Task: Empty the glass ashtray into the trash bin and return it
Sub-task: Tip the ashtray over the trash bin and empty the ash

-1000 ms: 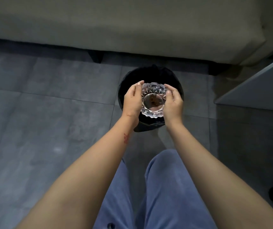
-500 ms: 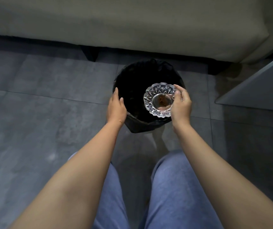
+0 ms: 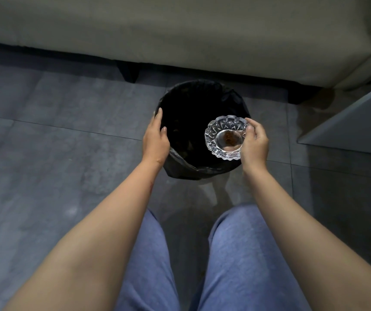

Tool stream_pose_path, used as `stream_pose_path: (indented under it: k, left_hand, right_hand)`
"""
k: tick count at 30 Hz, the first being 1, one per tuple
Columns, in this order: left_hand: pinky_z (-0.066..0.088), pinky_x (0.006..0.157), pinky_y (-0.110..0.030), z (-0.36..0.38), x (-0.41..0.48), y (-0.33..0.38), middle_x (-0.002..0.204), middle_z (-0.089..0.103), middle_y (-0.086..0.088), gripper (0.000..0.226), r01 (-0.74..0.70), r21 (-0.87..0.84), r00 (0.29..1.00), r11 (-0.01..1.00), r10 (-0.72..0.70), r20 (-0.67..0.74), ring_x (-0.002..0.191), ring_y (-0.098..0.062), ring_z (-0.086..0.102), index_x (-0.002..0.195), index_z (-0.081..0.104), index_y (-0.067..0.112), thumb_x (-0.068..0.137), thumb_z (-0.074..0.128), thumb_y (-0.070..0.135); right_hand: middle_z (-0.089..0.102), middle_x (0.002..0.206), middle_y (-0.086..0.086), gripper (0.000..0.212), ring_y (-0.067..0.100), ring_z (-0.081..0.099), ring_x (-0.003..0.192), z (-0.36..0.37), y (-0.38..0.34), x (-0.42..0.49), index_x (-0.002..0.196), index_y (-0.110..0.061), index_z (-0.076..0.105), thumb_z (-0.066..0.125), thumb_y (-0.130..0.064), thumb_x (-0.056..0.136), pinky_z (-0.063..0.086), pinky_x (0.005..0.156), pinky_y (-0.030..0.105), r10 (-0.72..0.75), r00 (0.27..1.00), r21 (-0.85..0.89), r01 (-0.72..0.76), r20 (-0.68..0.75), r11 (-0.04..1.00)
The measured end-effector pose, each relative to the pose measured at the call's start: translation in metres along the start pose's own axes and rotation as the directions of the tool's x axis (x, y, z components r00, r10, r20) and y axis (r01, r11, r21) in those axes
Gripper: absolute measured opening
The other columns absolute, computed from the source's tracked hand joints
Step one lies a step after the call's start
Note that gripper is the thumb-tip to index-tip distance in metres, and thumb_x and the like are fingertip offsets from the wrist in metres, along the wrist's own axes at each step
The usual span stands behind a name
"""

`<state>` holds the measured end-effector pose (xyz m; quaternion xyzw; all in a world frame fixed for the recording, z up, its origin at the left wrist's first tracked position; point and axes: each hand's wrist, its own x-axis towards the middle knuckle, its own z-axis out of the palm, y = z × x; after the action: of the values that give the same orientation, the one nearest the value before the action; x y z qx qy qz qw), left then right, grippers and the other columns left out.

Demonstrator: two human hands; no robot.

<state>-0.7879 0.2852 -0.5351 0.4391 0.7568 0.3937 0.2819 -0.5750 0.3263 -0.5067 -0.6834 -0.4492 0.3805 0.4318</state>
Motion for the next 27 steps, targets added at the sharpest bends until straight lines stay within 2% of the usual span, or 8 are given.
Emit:
stream_pose_path:
  k: [2, 8, 12, 14, 16, 19, 23, 27]
  left_hand:
    - [0.026, 0.121, -0.030, -0.001, 0.001, 0.001, 0.162, 0.034, -0.010, 0.060, -0.029, 0.049, 1.000, 0.998, 0.028, 0.009, 0.151, -0.022, 0.030, 0.157, 0.027, 0.017, 0.101, 0.043, 0.002]
    - [0.023, 0.120, -0.028, -0.003, 0.000, 0.007, 0.165, 0.026, -0.008, 0.062, -0.054, 0.094, 0.998, 0.994, 0.050, 0.047, 0.153, -0.020, 0.023, 0.160, 0.015, 0.021, 0.105, 0.042, 0.010]
    - [0.024, 0.119, -0.028, -0.005, -0.001, 0.012, 0.166, 0.023, -0.008, 0.062, -0.060, 0.111, 0.997, 0.992, 0.053, 0.062, 0.153, -0.019, 0.023, 0.160, 0.014, 0.020, 0.105, 0.044, 0.021]
    - [0.022, 0.119, -0.026, -0.005, -0.001, 0.014, 0.166, 0.023, -0.009, 0.063, -0.062, 0.106, 0.996, 0.992, 0.055, 0.066, 0.153, -0.019, 0.022, 0.160, 0.013, 0.019, 0.105, 0.045, 0.022]
    - [0.022, 0.118, -0.026, -0.005, -0.002, 0.015, 0.166, 0.022, -0.009, 0.063, -0.062, 0.107, 0.996, 0.992, 0.054, 0.069, 0.154, -0.020, 0.022, 0.160, 0.013, 0.018, 0.105, 0.044, 0.022]
    - [0.024, 0.119, -0.027, -0.005, -0.004, 0.016, 0.167, 0.020, -0.007, 0.063, -0.069, 0.119, 0.995, 0.991, 0.059, 0.079, 0.153, -0.019, 0.022, 0.160, 0.012, 0.019, 0.106, 0.044, 0.023]
    - [0.023, 0.118, -0.025, -0.005, -0.007, 0.014, 0.167, 0.020, -0.006, 0.063, -0.089, 0.116, 0.993, 0.989, 0.079, 0.089, 0.153, -0.019, 0.022, 0.160, 0.011, 0.019, 0.106, 0.044, 0.022]
    - [0.024, 0.120, -0.029, -0.004, -0.011, 0.012, 0.167, 0.019, -0.005, 0.063, -0.100, 0.108, 0.992, 0.989, 0.091, 0.082, 0.153, -0.020, 0.024, 0.160, 0.011, 0.020, 0.106, 0.044, 0.021]
  right_hand:
    - [0.064, 0.105, -0.005, 0.030, 0.005, 0.059, 0.086, 0.001, -0.001, 0.002, 0.120, -0.014, 0.065, 0.042, -0.016, 0.101, 0.046, 0.079, 0.014, 0.007, 1.000, -0.011, -0.007, 0.003, 1.000]
    - [0.067, 0.108, 0.000, 0.030, 0.011, 0.058, 0.097, 0.003, 0.002, 0.010, 0.120, -0.017, 0.065, 0.043, -0.018, 0.100, 0.046, 0.087, 0.027, 0.019, 1.000, -0.074, -0.019, -0.001, 0.997]
    - [0.068, 0.102, -0.004, 0.029, 0.011, 0.066, 0.083, 0.003, -0.004, 0.014, 0.118, -0.019, 0.063, 0.040, -0.022, 0.102, 0.047, 0.081, 0.021, 0.007, 1.000, -0.166, -0.007, 0.000, 0.986]
    - [0.070, 0.114, 0.003, 0.032, 0.023, 0.066, 0.103, 0.003, -0.005, 0.017, 0.124, -0.022, 0.062, 0.038, -0.024, 0.101, 0.046, 0.087, 0.029, -0.041, 0.999, -0.265, 0.044, 0.018, 0.963]
    - [0.069, 0.122, 0.007, 0.035, 0.030, 0.061, 0.114, 0.004, -0.007, 0.019, 0.128, -0.024, 0.060, 0.037, -0.025, 0.101, 0.045, 0.090, 0.034, -0.081, 0.995, -0.390, 0.094, 0.051, 0.916]
    - [0.068, 0.122, 0.011, 0.036, 0.035, 0.061, 0.114, 0.007, -0.013, 0.023, 0.130, -0.024, 0.058, 0.035, -0.025, 0.102, 0.046, 0.088, 0.037, -0.165, 0.977, -0.528, 0.211, 0.133, 0.823]
    - [0.068, 0.121, 0.014, 0.035, 0.038, 0.062, 0.109, 0.008, -0.019, 0.027, 0.131, -0.024, 0.056, 0.036, -0.024, 0.103, 0.045, 0.081, 0.037, -0.301, 0.933, -0.545, 0.359, 0.197, 0.757]
    - [0.061, 0.122, 0.020, 0.041, 0.046, 0.060, 0.104, 0.012, -0.010, 0.026, 0.138, -0.024, 0.048, 0.032, -0.015, 0.101, 0.037, 0.073, 0.038, -0.191, 0.929, -0.736, 0.368, 0.317, 0.569]
